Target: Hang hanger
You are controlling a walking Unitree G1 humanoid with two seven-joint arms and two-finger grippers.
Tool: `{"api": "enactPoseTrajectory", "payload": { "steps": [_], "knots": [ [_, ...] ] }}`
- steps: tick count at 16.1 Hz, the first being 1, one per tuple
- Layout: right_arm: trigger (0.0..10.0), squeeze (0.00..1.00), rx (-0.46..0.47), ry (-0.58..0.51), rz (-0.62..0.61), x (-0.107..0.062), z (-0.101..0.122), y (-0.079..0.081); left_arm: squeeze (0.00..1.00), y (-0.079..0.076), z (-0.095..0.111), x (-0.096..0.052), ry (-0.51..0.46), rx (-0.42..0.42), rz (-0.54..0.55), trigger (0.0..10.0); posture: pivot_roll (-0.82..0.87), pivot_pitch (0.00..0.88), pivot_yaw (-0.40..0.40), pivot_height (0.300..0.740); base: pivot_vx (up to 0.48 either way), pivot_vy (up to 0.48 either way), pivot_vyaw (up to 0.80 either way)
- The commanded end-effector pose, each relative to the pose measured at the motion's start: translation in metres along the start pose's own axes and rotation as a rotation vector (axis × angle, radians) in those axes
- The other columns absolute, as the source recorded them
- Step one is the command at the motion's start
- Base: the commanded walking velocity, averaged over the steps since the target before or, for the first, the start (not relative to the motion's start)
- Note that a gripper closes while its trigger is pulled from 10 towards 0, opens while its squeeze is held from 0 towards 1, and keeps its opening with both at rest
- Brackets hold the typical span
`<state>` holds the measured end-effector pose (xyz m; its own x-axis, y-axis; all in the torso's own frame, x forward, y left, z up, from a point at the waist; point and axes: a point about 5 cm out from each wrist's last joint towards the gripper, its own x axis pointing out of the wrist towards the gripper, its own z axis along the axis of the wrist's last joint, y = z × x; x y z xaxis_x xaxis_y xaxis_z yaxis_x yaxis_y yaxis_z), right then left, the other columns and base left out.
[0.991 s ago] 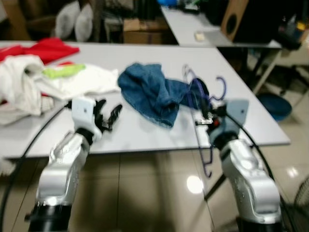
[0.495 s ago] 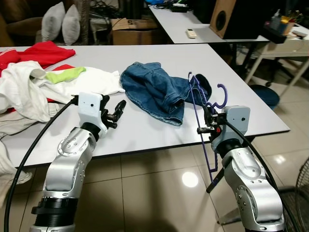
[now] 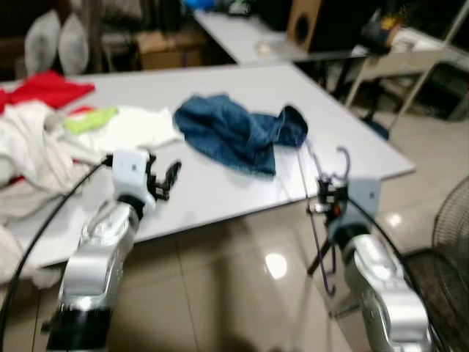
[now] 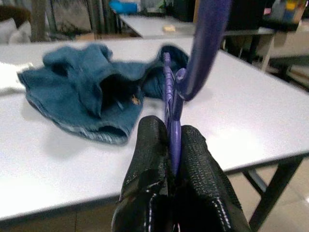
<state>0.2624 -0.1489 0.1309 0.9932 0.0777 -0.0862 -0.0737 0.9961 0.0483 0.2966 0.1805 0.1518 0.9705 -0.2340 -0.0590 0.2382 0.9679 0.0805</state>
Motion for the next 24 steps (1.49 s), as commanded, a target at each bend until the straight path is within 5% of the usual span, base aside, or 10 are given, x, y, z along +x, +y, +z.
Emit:
{"api": "enactPoseTrajectory", "payload": {
  "steps": [1, 24],
  "knots": [
    [10.0, 0.0, -0.008, -0.005, -0.019, 0.0, 0.0, -0.004, 0.0, -0.003, 0.002, 0.001, -0.002, 0.013, -0.018, 10.0, -0.14, 0.0, -0.018, 0.74, 0.0, 0.368, 0.0],
    [10.0, 0.0, -0.018, 0.013, 0.004, -0.002, -0.008, 0.001, 0.0, 0.002, -0.002, -0.005, 0.012, 0.039, -0.008, 10.0, -0.12, 0.0, -0.037, 0.74, 0.0, 0.371, 0.0]
  ]
}}
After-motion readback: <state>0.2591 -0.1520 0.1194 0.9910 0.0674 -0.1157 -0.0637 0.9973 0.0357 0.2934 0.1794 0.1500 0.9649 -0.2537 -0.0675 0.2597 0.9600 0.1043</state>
